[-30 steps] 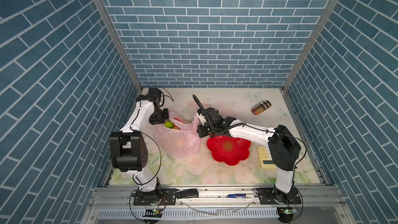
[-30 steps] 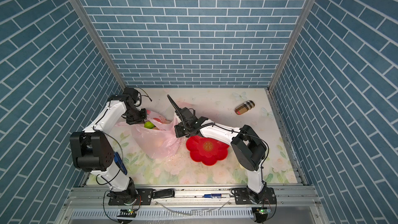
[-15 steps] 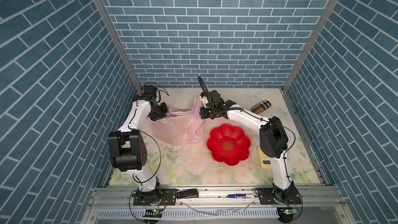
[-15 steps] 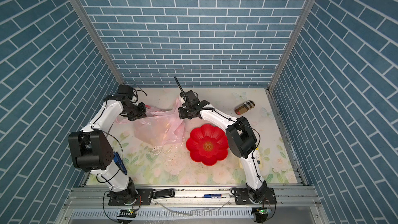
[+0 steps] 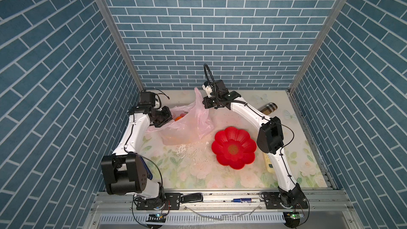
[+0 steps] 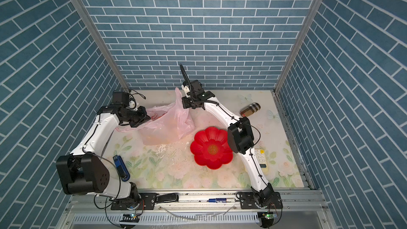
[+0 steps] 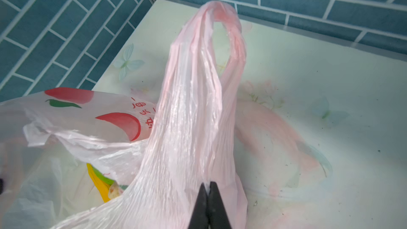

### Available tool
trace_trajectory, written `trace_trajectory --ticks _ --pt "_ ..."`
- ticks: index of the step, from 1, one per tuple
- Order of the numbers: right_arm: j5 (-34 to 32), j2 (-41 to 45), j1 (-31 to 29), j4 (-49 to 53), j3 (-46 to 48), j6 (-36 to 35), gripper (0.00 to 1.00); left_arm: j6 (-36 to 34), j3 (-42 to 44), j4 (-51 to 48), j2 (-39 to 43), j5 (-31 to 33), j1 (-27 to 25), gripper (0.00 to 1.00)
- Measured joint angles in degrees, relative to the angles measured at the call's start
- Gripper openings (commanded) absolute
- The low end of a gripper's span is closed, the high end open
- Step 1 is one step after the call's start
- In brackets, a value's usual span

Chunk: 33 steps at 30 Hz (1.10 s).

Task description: Take the fake fruits out of the plastic bag

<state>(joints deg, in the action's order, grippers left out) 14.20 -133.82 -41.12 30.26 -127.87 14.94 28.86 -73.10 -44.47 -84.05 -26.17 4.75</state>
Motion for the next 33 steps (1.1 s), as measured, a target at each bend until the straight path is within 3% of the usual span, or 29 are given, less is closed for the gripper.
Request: trace_trajectory --ticks 3,13,24,33 --pt "1.20 1.03 -0.24 -0.39 2.62 -0.28 0.00 -1.11 0.00 -1.29 0.59 0.68 0.00 0.00" --pt "0.59 20.55 -6.56 -4.52 34.21 -0.04 0.00 -5.68 1.01 -6.27 0.52 2.95 -0.87 0.00" --pt "-2.05 24.22 -12.15 -8.57 44.35 4.74 0.00 -6.86 9.33 -6.82 0.52 5.70 -7.06 0.00" --pt "-4.26 28.48 -12.50 -4.59 45.03 6.23 0.40 -6.67 11.61 -5.86 3.17 7.32 -7.08 0.00"
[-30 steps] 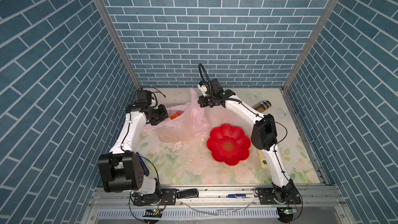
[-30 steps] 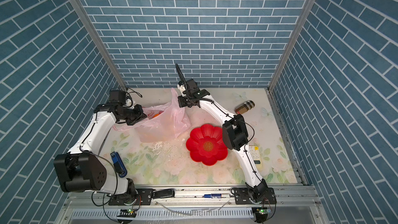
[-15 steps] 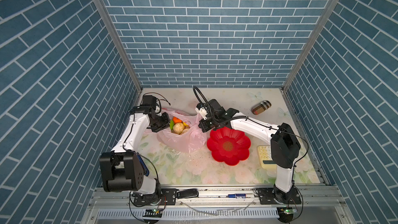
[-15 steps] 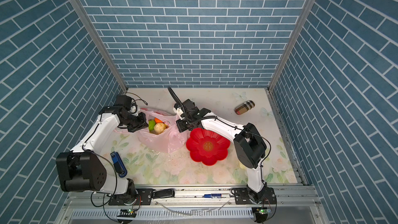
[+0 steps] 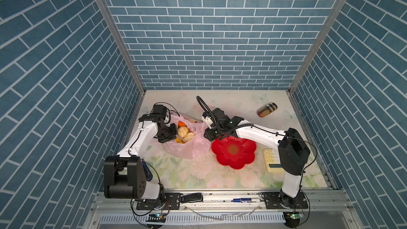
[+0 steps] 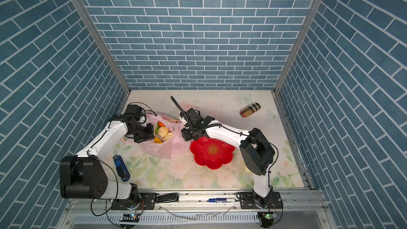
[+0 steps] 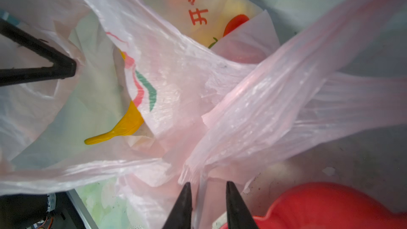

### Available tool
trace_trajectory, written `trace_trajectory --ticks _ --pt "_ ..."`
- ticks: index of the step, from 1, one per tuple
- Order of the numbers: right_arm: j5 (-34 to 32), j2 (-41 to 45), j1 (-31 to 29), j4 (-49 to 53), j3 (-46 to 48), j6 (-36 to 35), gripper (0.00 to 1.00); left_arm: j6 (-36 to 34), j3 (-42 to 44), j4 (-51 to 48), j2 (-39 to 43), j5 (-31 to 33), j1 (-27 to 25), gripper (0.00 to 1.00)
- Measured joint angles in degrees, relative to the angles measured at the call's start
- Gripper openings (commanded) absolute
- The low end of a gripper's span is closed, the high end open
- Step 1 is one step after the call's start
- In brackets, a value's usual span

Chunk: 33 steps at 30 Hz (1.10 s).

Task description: Take the fake fruits out of the plastic bag

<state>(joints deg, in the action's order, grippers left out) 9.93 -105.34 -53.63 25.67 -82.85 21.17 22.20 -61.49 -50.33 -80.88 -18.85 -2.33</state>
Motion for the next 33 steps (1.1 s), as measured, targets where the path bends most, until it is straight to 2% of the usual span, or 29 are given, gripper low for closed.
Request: trace_trajectory --ticks 3,7,11,14,18,23,27,30,33 --pt "-0.42 5.22 -0.26 3.54 -0.02 0.02 0.45 0.11 -0.33 0.26 1.29 0.52 0.00 0.00" --pt "-0.98 12.07 -1.86 8.55 -0.39 0.02 0.47 0.26 -0.96 0.96 2.08 0.81 0.00 0.00" --pt "-2.10 16.04 -4.48 12.59 -2.32 0.15 0.40 0.46 -1.01 1.46 2.78 0.74 0.00 0.00" --pt "-2.27 16.02 -5.79 13.33 -5.25 0.61 0.33 0.57 -1.01 1.79 3.58 0.57 0.00 0.00" --pt "-2.19 8.39 -6.12 13.18 -16.20 0.92 0.29 0.79 -1.01 2.38 5.25 0.15 0.00 0.00" --pt "-0.17 -11.02 -5.97 14.56 -37.64 0.94 0.24 0.98 -0.50 2.99 7.32 -0.50 0.00 0.00" --pt "1.14 -24.13 -5.81 19.32 -50.03 0.94 0.19 1.22 0.24 3.80 7.85 -0.57 0.00 0.00" --pt "1.81 -28.11 -5.79 22.80 -50.40 1.16 0.19 1.57 1.18 4.63 8.15 -0.48 0.00 0.00" --pt "2.67 -26.60 -5.84 22.29 -43.15 2.08 0.18 2.01 2.19 5.62 8.24 -0.44 0.00 0.00"
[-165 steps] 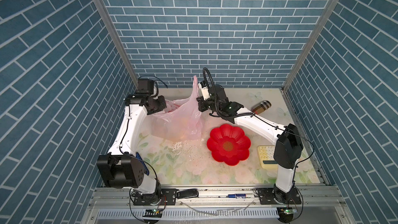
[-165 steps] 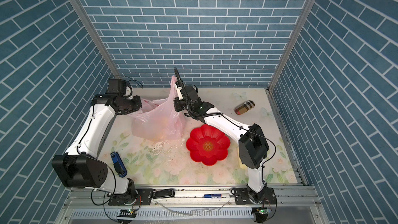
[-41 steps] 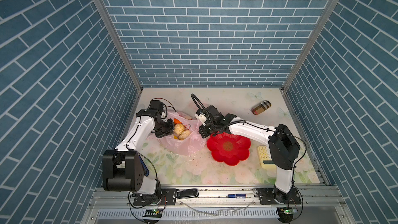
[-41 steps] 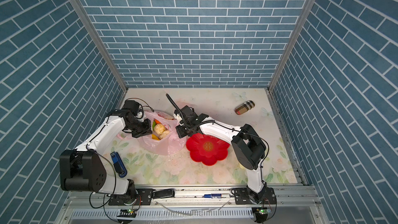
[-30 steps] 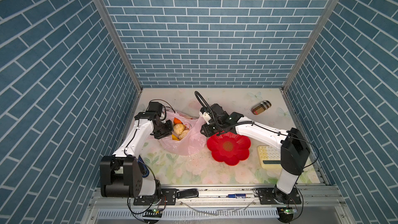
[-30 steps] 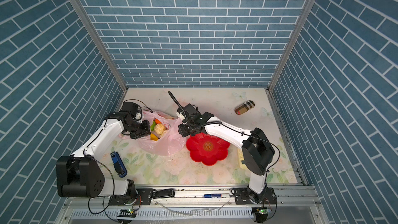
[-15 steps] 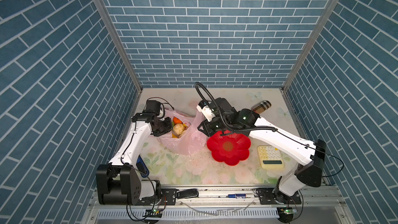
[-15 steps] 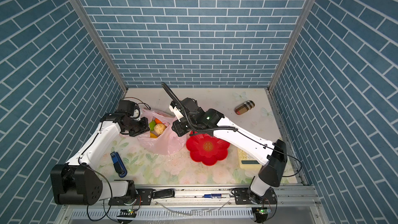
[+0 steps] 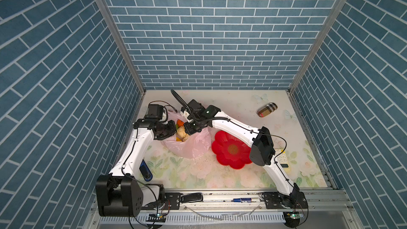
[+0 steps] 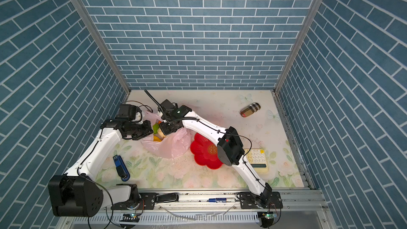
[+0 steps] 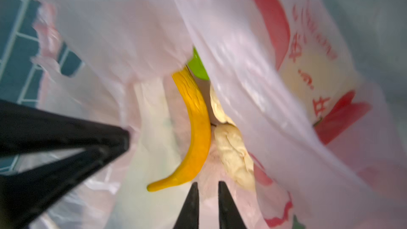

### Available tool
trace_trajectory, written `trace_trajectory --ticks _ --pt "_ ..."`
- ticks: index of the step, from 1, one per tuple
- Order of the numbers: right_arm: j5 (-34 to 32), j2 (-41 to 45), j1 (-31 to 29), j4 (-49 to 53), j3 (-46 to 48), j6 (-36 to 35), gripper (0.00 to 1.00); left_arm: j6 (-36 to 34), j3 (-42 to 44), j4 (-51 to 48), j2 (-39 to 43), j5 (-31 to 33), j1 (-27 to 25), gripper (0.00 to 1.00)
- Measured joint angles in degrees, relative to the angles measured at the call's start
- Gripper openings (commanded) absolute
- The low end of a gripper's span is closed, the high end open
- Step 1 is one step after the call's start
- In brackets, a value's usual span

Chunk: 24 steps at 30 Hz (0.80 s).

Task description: Take the fake fruits out of the plastic bag

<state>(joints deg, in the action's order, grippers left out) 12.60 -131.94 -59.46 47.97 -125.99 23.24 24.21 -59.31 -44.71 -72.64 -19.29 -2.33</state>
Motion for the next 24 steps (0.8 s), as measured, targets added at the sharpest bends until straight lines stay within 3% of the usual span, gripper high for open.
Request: trace_trajectory --ticks 7,11,20,24 --pt "0.74 11.15 -1.68 -3.04 21.62 3.56 0.17 0.61 0.33 1.73 -0.24 0.42 0.00 0.00" --pt "1.42 16.44 -3.93 -6.45 29.16 6.29 0.17 0.68 0.33 2.51 -0.39 1.07 0.00 0.00" --pt "5.11 15.45 -5.95 -13.77 34.49 12.68 0.18 0.63 2.34 2.97 -0.39 2.14 0.00 0.00" --pt "5.29 15.06 -5.90 -14.56 34.27 13.46 0.25 0.42 2.47 2.67 -0.39 2.16 0.00 0.00"
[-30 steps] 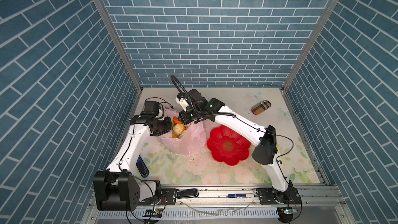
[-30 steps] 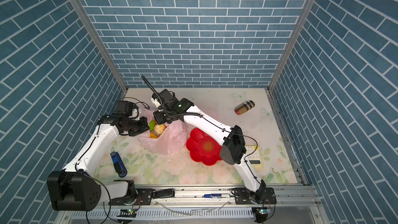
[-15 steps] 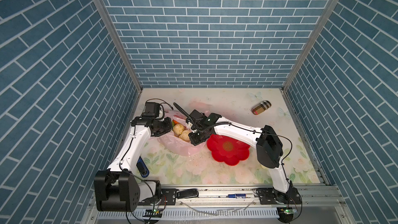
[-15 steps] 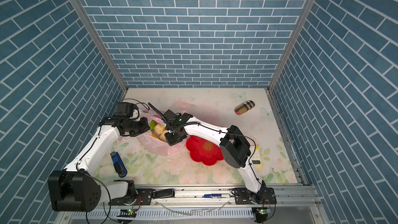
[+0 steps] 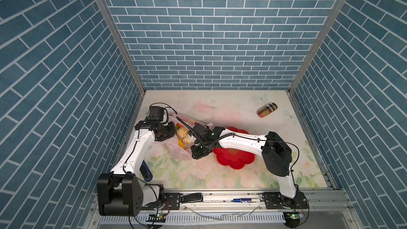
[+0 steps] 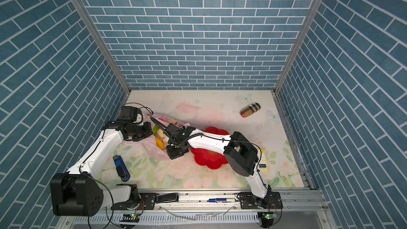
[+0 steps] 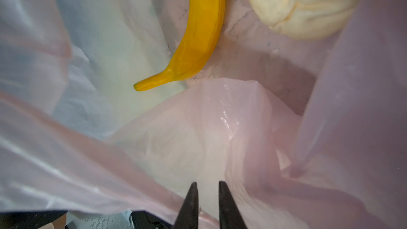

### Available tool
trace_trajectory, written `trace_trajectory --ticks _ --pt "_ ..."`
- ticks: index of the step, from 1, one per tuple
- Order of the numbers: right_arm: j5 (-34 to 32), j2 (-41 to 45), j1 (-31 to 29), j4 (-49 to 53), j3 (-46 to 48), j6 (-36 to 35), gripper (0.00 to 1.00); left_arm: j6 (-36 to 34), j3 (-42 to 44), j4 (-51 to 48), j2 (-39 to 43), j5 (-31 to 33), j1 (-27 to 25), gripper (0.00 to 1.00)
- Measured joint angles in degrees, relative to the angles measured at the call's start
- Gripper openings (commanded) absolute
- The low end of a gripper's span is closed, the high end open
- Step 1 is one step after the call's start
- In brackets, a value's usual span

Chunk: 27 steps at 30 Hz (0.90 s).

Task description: Take the fake fruits out of the plastic bag

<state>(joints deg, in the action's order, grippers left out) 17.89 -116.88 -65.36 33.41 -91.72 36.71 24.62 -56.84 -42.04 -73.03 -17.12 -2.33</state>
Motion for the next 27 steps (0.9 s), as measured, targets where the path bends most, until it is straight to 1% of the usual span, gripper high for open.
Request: trace_trajectory --ticks 2,5,9,13,17,22,27 --pt "-0.15 0.00 0.02 0.50 -0.96 -0.07 0.29 -0.35 0.02 -0.55 0.11 0.02 0.00 0.00" --pt "-1.60 0.02 0.11 2.62 -4.22 -0.57 0.30 -1.22 0.39 -1.51 0.96 0.09 0.00 0.00" --pt "-4.00 0.28 0.76 3.41 -8.81 -1.18 0.30 -2.19 1.46 -2.95 3.41 0.11 0.00 0.00" --pt "-4.81 -0.35 2.99 3.19 -12.66 -1.20 0.27 -2.29 4.61 -3.34 6.34 -0.02 0.00 0.00" --pt "-5.05 -4.72 5.25 2.14 -18.47 -1.20 0.25 -1.38 8.33 -3.43 9.14 -0.15 0.00 0.00" --pt "-6.36 -10.43 7.45 1.27 -21.62 -1.90 0.25 0.70 11.43 -3.34 14.05 0.26 -0.63 0.00" --pt "-7.96 -14.01 9.46 1.66 -23.98 -3.23 0.24 4.04 14.10 -3.28 18.80 2.36 -3.61 0.00"
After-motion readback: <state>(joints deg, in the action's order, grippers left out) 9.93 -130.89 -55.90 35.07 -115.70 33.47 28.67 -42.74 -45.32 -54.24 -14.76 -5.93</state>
